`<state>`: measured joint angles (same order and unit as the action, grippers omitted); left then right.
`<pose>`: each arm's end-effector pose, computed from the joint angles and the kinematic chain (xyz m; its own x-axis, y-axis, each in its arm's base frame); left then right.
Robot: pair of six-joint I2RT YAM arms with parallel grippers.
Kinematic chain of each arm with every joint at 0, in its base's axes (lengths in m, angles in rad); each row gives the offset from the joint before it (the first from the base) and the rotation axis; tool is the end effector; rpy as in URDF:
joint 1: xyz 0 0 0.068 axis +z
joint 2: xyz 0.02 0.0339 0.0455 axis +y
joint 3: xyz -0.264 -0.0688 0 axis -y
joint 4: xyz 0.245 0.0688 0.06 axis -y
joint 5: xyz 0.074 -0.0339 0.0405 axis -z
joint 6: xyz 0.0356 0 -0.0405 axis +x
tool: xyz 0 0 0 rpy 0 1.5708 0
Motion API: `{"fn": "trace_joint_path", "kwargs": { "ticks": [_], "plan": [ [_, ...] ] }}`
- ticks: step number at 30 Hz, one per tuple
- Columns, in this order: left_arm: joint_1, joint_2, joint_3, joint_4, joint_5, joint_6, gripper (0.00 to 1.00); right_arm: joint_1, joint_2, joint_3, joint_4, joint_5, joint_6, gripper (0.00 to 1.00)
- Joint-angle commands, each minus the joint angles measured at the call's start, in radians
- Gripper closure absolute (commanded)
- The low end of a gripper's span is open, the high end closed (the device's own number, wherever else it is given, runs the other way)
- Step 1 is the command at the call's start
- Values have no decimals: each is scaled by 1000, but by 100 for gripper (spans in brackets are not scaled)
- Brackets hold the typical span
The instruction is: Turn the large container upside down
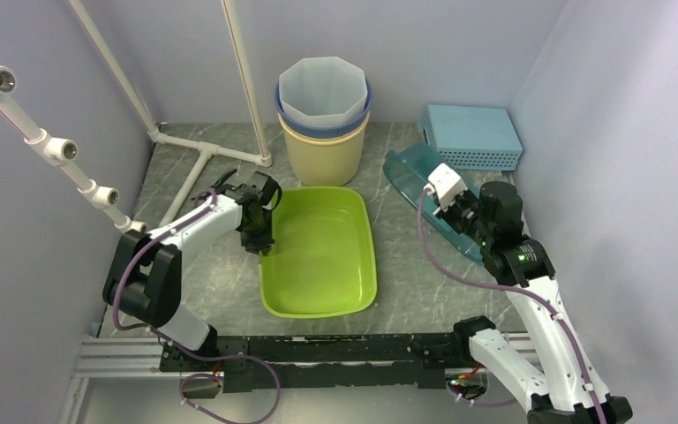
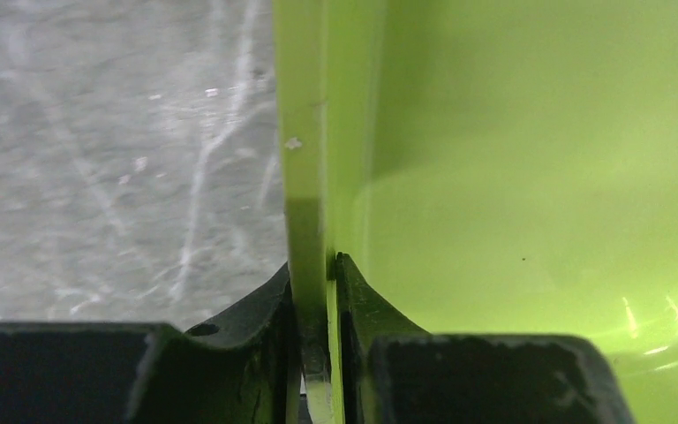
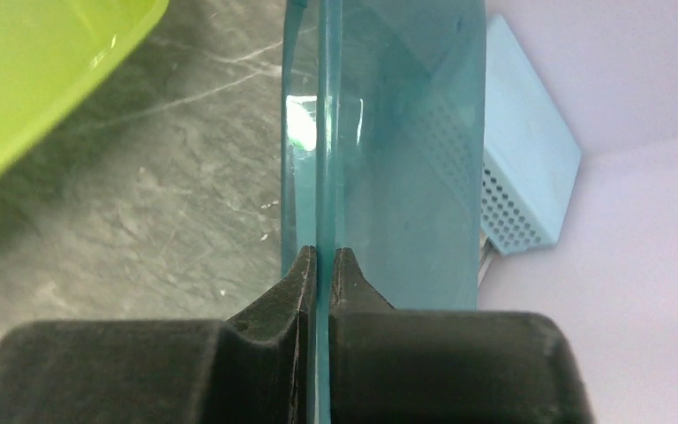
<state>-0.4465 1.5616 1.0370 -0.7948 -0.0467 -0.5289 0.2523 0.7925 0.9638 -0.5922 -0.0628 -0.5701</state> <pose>0.2595 -0.1224 0.2006 -0.9666 -0.0961 -0.2376 -0.0775 0.9932 -0.0865 0.1600 0.0436 0.3576 -0.1687 -0.5997 -0.7822 -0.4700 0.7465 -0.4710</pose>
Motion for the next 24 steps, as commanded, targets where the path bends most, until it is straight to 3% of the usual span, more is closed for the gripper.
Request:
{"fn": "trace_joint_path", "kwargs": {
  "ticks": [1,4,8,10,12,20,24],
  "plan": [
    [65,-83,51,-130,-131,44,78,11,-57,-60,9,-207,-342,100],
    [131,-131,51,-159,-145,65,73,18,-73,-109,23,-224,-390,100],
    [184,-188,62,-182,-132,87,56,44,-78,-158,14,-236,-445,100],
    [189,-209,82,-196,-113,89,42,61,-81,-190,23,-242,-446,100],
    [189,-225,113,-210,-81,89,35,80,-86,-220,27,-246,-434,100],
    [189,-306,212,-66,280,92,27,133,-132,-313,-10,-211,-321,100],
    [189,-296,214,-15,375,59,28,141,-150,-335,-32,-229,-285,100]
  ]
}}
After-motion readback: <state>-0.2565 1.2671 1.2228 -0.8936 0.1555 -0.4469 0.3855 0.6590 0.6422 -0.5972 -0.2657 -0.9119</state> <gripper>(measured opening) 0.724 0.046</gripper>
